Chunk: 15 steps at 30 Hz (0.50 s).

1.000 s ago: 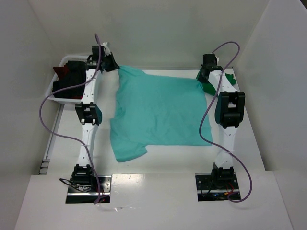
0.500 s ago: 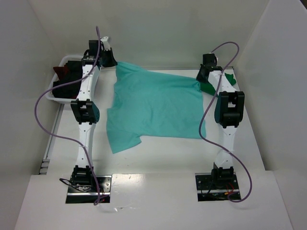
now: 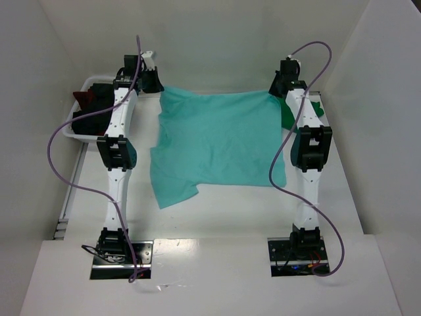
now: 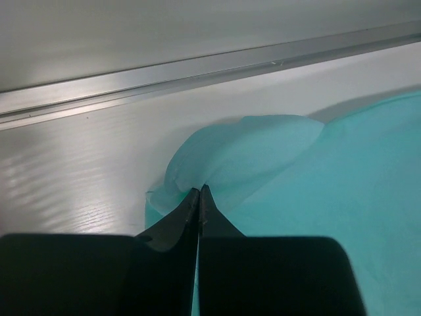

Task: Fold and stack the t-shirts
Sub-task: Grap the side of the flattened tshirt furthest away from the robot with both arms, then fold the flattened tshirt in 1/3 of the way

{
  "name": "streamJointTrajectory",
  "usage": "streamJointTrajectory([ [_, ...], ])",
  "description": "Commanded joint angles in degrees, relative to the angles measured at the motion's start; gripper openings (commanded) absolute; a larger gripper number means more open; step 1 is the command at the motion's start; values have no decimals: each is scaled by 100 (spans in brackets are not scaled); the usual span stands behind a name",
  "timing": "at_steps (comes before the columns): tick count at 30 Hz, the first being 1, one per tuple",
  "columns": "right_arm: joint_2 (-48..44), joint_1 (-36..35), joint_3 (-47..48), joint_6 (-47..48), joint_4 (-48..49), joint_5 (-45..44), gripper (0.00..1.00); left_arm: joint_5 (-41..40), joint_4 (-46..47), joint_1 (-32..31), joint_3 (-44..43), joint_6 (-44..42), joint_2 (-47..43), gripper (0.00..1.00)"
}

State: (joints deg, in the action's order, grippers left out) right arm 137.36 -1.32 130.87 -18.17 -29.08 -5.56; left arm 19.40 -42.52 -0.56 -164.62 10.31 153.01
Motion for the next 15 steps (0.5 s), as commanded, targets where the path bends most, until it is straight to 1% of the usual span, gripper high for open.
streamJointTrajectory([
  [1,247,71,387,59,-36,108,0,143,-27,-6,79,-230,-500,0],
  [4,247,71,326,60,-36,108,0,143,-28,-59,210,-283,-623,0],
  [8,2,71,45,121,-36,55,0,90,-150,-111,438,-336,-921,0],
  [10,-174,71,-175,121,16,-146,0,29,-151,-111,728,-336,-1088,0],
  [12,-393,71,-491,121,86,-147,0,29,-151,-111,1035,-398,-1404,0],
  [13,-490,71,-631,173,139,-147,0,29,-151,-111,1454,-459,-1649,0],
  [15,-770,71,-1123,174,315,-147,0,29,-20,-164,1966,-511,-1923,0],
])
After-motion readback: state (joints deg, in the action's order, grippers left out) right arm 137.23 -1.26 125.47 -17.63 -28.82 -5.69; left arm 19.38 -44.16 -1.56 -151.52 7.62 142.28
